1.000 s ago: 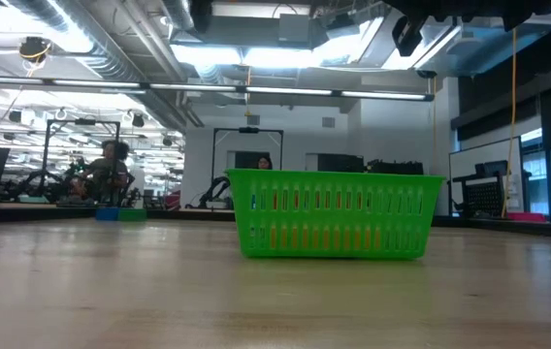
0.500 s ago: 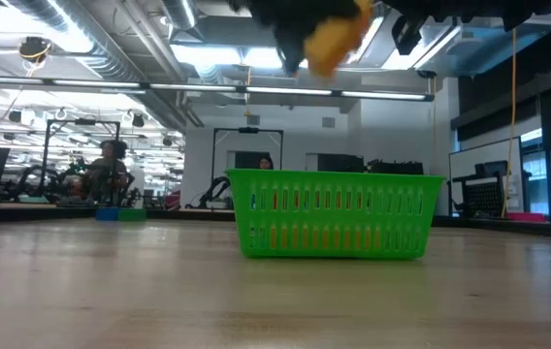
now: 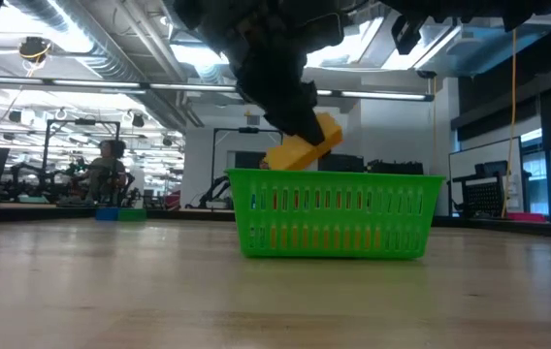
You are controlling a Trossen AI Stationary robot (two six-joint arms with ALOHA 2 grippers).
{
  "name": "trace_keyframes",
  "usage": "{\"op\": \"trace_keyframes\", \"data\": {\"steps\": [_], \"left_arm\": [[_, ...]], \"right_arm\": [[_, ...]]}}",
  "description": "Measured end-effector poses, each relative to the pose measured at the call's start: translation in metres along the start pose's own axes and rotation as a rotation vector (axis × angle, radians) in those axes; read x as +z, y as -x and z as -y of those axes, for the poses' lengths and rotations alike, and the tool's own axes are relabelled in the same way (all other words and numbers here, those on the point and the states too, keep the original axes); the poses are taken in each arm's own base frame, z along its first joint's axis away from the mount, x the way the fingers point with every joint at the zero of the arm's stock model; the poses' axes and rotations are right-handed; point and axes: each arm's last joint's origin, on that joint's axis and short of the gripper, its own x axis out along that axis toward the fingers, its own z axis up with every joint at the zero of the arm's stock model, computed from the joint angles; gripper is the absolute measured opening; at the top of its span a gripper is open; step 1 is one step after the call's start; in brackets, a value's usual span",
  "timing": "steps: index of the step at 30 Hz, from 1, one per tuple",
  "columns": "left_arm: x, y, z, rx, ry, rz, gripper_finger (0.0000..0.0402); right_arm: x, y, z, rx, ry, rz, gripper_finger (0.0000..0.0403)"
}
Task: Sort & place blocks by color
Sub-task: Put the yellow game piece into the green basket
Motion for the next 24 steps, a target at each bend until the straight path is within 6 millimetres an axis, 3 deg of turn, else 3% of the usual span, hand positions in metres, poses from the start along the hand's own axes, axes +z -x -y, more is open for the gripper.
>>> {"op": "trace_keyframes", "data": {"steps": [4, 13, 24], "left_arm": [[-0.002, 0.0, 0.0, -0.004, -0.026, -0.019, 0.0131], [-0.015, -0.026, -0.001, -0.004, -0.018, -0.087, 0.0135], [-0.016, -0.027, -0.001, 0.01, 0.002, -0.102, 0.0139]], "right_arm": [[0.0, 0.0, 0.0, -0.001, 0.003, -0.001, 0.0], [-0.001, 0.0, 0.0, -0.003, -0.002, -0.011, 0.0], [-0.003, 0.0, 0.001, -0.032, -0.013, -0.022, 0.0]]}}
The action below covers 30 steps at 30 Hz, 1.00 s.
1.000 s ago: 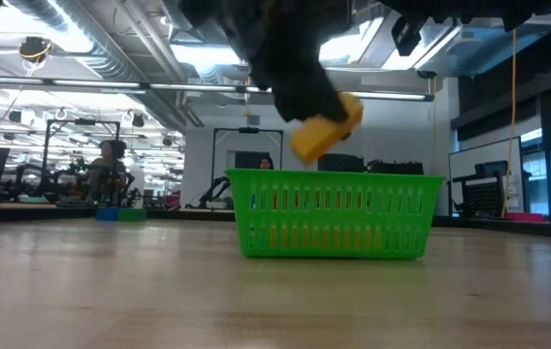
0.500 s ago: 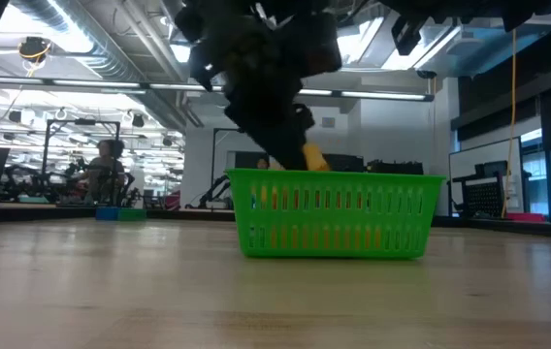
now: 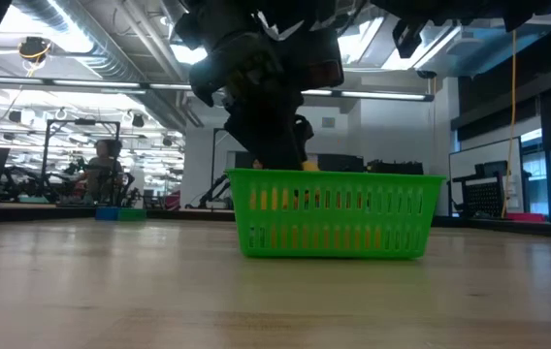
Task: Sort & place blocks by color
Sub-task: Put the yellow game piece into the green basket
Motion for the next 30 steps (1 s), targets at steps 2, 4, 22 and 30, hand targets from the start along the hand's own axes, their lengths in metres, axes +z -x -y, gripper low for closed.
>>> {"op": "trace_keyframes", "data": {"steps": [2, 4, 22, 30], "left_arm": [[0.0, 0.0, 0.0, -0.002, 0.0, -0.004, 0.0139], [-0.001, 0.0, 0.0, -0.002, 0.001, -0.011, 0.014], [-0.002, 0.0, 0.0, -0.017, 0.003, -0.014, 0.0146], [-0.002, 0.0, 0.0, -0.018, 0.013, -0.015, 0.0189]], "right_arm": [[-0.003, 0.0, 0.001, -0.011, -0.013, -0.033, 0.0], [-0.01, 0.001, 0.002, -0.031, -0.035, -0.093, 0.0], [-0.021, 0.012, 0.009, -0.309, -0.032, -0.19, 0.0], [-0.021, 0.012, 0.009, -0.309, -0.034, -0.19, 0.0]]}}
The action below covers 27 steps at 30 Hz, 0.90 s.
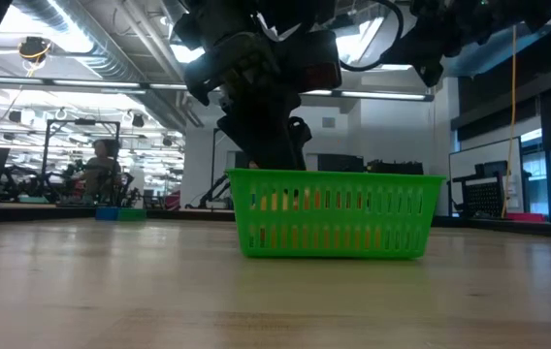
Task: Sort & place blocks by color
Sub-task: Put the yellow game piece into the green basket, then put the right blue game piece into the red basket
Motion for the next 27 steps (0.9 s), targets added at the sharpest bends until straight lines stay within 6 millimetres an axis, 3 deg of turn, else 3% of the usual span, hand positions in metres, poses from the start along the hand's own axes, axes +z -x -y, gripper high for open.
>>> {"op": "trace_keyframes", "data": {"steps": [9, 14, 20, 27], "left_arm": [[0.003, 0.008, -0.003, -0.002, 0.025, -0.01, 0.022], [0.015, 0.034, -0.012, 0.012, 0.025, -0.056, 0.0218], [0.022, 0.095, -0.027, 0.119, 0.053, -0.044, 0.0218], [0.018, 0.196, -0.032, 0.302, 0.12, 0.255, 0.0218]], "right_arm": [[0.001, 0.0, 0.0, 0.002, -0.001, 0.008, 0.0], [0.002, 0.0, 0.0, 0.004, 0.001, 0.019, 0.0], [0.003, 0.0, -0.001, 0.007, 0.004, 0.033, 0.0], [0.005, 0.0, -0.001, 0.012, 0.008, 0.056, 0.0]]}}
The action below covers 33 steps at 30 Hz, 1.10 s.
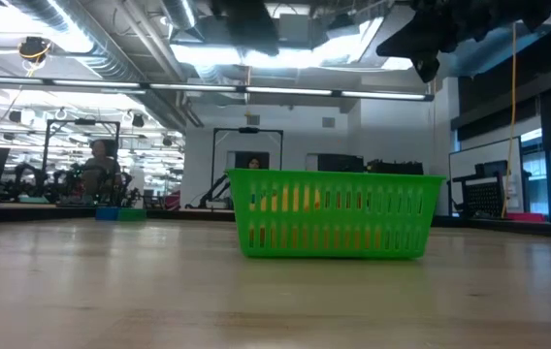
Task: Sort & place blocks by color
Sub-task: Put the right blue game piece into the red basket
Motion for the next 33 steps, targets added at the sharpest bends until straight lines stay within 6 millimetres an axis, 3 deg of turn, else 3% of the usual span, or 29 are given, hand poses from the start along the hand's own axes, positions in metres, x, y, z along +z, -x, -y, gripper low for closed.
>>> {"op": "trace_keyframes", "data": {"steps": [5, 10, 18, 24, 28, 33], "left_arm": [[-0.007, 0.056, -0.012, 0.076, 0.075, 0.335, 0.0218], [-0.043, 0.082, -0.014, 0.076, 0.17, 0.583, 0.0218], [-0.103, 0.08, -0.01, -0.002, 0.333, 0.813, 0.0218], [-0.122, 0.073, -0.009, -0.018, 0.382, 0.828, 0.0205], [-0.122, 0.073, -0.008, -0.03, 0.375, 0.831, 0.0158], [-0.122, 0.073, -0.008, -0.053, 0.363, 0.822, 0.0054]], "right_arm": [[0.002, 0.0, -0.001, 0.012, 0.002, 0.015, 0.0], [0.003, 0.0, -0.002, 0.04, 0.004, 0.028, 0.0], [0.014, 0.001, -0.004, 0.065, 0.019, 0.138, 0.0002], [0.017, 0.001, -0.005, 0.072, 0.021, 0.167, 0.0011], [0.016, 0.001, -0.005, 0.071, 0.021, 0.166, 0.0012], [0.016, 0.001, -0.005, 0.072, 0.02, 0.166, 0.0013]]}}
